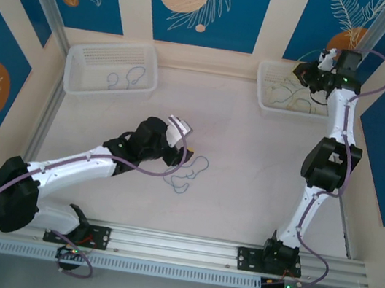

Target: Untangle the cables

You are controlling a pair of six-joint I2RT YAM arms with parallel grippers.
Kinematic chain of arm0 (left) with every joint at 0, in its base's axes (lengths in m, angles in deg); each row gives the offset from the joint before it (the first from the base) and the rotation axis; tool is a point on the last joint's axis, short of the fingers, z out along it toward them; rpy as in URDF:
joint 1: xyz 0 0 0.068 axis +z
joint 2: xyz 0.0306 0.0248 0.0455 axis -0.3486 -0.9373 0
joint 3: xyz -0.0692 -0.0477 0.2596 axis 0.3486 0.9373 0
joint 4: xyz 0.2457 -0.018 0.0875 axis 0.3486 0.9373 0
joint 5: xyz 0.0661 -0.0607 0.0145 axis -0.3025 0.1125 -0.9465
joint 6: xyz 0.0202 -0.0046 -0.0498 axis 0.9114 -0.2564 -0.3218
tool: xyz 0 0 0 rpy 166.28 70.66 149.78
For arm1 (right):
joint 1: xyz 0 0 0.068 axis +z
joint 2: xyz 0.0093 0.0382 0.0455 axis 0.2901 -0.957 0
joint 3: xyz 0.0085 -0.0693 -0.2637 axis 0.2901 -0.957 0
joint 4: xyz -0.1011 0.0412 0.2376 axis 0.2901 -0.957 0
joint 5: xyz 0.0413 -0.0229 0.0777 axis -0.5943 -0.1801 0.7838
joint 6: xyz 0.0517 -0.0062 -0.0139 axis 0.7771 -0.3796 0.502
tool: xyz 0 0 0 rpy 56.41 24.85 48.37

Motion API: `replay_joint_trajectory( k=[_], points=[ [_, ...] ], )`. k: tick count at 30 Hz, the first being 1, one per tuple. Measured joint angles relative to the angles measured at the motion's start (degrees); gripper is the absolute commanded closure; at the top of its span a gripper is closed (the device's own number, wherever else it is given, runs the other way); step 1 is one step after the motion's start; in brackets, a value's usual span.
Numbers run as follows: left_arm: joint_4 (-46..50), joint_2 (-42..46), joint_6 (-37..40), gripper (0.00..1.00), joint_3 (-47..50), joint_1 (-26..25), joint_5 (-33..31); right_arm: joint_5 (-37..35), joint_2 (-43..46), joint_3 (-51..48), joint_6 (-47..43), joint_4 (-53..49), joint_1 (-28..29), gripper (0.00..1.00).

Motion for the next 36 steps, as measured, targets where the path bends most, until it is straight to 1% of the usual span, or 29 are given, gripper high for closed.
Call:
replay_joint_trajectory(
  k=[4,7,8,10,11,16,17,23,25,28,31,36],
  points=[
    [0.0,0.0,-0.2,0.32,0.0,0.0,0.0,-0.4,0.0,0.0,0.0,0.1,-0.1,1.00],
    [0.0,0.0,-0.2,0.32,0.0,0.0,0.0,-2.4,-0.5,0.1,0.0,-0.3,-0.1,1.00],
    [0.0,0.0,-0.1,0.32,0.0,0.0,0.0,-3.2,-0.9,0.2,0.0,-0.8,-0.1,0.98],
    [0.0,0.0,-0.1,0.32,0.0,0.0,0.0,-4.9,-2.1,0.8,0.1,-2.0,-0.1,0.86],
    [0.0,0.0,-0.1,0.31,0.0,0.0,0.0,-5.7,-2.6,0.8,0.0,-2.7,-0.1,0.83],
    [0.0,0.0,-0.1,0.31,0.0,0.0,0.0,-10.5,-4.1,0.8,-0.9,-5.9,-0.1,0.58],
    [0.0,0.0,-0.1,0.31,0.0,0.0,0.0,-11.5,-4.2,0.8,-1.2,-6.5,-0.1,0.54],
    [2.0,0.0,-0.1,0.30,0.0,0.0,-0.4,-17.0,-4.0,1.6,-4.3,-11.3,0.5,0.46],
    [3.3,0.2,-0.1,0.30,0.0,0.0,-0.9,-19.3,-3.4,1.6,-5.4,-13.0,0.7,0.34],
    [5.6,1.4,-0.1,0.30,0.0,0.0,-1.9,-23.0,-0.5,0.1,-6.7,-16.0,1.3,0.32],
    [8.1,2.7,0.2,0.30,-0.1,0.0,-3.1,-26.5,5.1,-2.6,-7.3,-19.0,1.5,0.32],
    [11.4,3.5,0.7,0.30,-0.3,-0.1,-4.4,-31.0,19.3,-13.0,-7.3,-20.7,1.6,0.32]
  ],
)
